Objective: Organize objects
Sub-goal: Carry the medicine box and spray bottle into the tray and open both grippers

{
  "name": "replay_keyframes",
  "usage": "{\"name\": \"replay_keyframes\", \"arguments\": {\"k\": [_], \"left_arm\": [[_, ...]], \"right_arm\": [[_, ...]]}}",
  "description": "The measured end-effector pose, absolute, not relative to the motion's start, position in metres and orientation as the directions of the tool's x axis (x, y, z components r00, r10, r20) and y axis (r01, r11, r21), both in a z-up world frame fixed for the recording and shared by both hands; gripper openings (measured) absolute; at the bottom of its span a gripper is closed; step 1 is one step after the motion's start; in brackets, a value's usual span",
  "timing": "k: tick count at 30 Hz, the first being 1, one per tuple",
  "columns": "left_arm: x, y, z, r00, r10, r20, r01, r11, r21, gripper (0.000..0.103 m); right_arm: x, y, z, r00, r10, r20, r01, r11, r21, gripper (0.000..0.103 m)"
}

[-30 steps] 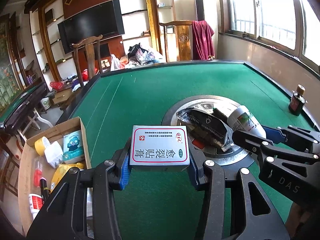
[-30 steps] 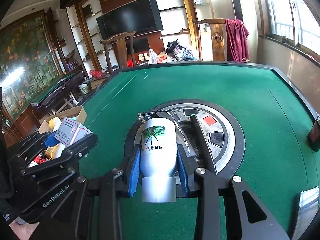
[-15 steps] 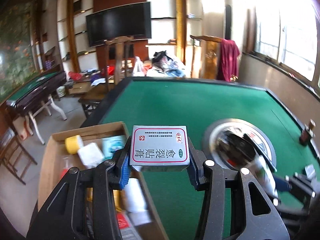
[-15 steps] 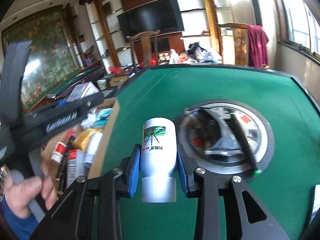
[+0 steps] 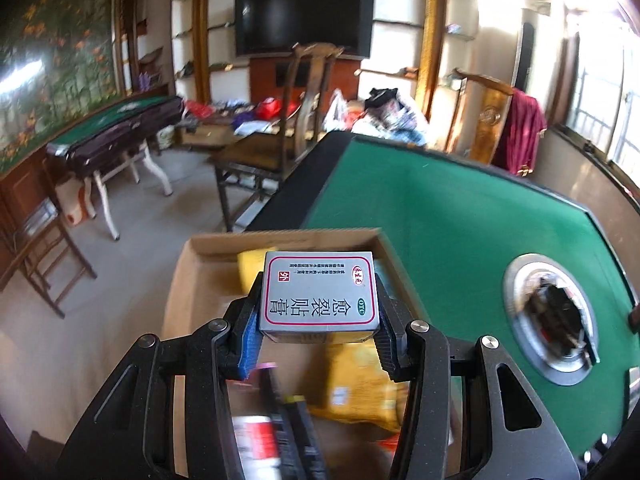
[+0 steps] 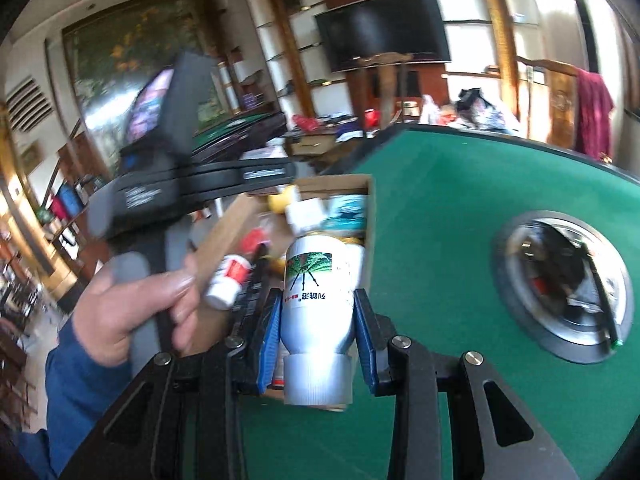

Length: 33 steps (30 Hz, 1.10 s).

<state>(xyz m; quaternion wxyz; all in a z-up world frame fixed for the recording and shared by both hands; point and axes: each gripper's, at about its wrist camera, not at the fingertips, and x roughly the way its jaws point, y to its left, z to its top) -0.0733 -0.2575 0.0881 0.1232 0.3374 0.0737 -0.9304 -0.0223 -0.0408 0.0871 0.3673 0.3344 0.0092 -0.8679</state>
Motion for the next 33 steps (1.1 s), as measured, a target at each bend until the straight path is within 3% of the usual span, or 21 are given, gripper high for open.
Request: {"name": "replay_keyframes", "arguments": {"k": [7, 12, 33], "left_arm": [[-0.084, -0.295, 0.066, -0.677, -0.139, -0.722, 0.312, -0.944, -0.111, 0.047], [-0.095, -0.297, 0.050, -0.631, -0.062, -0.773, 0.277, -0.949, -0.150, 0.047], [-0.107, -0.288, 0.035, -0.572, -0.125, -0.811, 0.289, -0.956, -0.057, 0.047]], "right_arm": [[-0.012, -0.091, 0.074, -0.442, -0.647, -0.621, 0.718, -0.670, 0.187, 0.033], [-0.021, -0.108, 0.057, -0.364, -0.661, -0.656, 0.727, -0.642, 0.244, 0.033], [-0.030, -0.110, 0.034, -0.359, -0.629, -0.690, 0.691, -0.676, 0.257, 0.033]]}}
